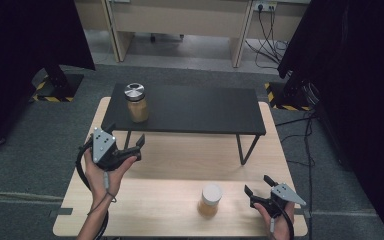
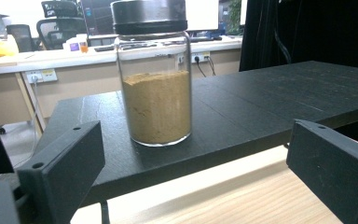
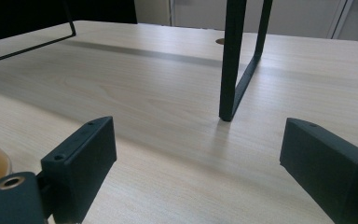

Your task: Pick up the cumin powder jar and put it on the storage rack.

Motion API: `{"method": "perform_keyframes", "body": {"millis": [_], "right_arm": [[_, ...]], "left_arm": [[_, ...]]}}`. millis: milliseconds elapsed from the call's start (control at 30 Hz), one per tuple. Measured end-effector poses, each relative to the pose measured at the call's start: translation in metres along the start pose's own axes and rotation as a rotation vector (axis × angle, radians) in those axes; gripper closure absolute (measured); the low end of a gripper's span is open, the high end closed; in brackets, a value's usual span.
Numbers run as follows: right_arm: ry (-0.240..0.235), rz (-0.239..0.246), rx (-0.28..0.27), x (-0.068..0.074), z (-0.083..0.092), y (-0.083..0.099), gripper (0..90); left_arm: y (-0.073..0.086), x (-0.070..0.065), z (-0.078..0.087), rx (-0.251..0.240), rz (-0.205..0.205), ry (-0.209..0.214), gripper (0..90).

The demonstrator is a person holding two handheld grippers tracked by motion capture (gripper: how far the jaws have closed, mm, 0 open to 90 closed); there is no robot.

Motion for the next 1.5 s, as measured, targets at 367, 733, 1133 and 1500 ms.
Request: {"method": "perform_keyframes", "body": {"millis": [367, 733, 1133, 1500], "right_arm": [[-0.001, -0.002, -0.002, 0.000, 0.000, 0.000, 10.8], [0.001, 0.004, 0.001, 0.001, 0.000, 0.000, 10.8], [0.002, 0.007, 0.001, 0.001, 0.000, 0.000, 10.8], [-0.001, 0.008, -0.001, 0.001, 0.000, 0.000, 10.8]], "left_arm": [[0.045, -0.006, 0.010, -0.030, 0.014, -0.008, 3.6], [0.099, -0.005, 0.015, 0.009, 0.066, 0.001, 3.6], [0.147, -0.008, 0.011, 0.038, 0.093, 0.036, 3.3], [0.162, -0.013, 0.009, 0.065, 0.120, 0.046, 3.0]]}}
Point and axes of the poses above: each handheld gripper's, and its own axes: z roughly backward along the jaws, y roughly out of its underside, x roughly to its left, the point moved 2 cm from there along -z, roughly forward along the jaws, and after that the axes turned 5 degrees about -x, right-handed, at the moved point
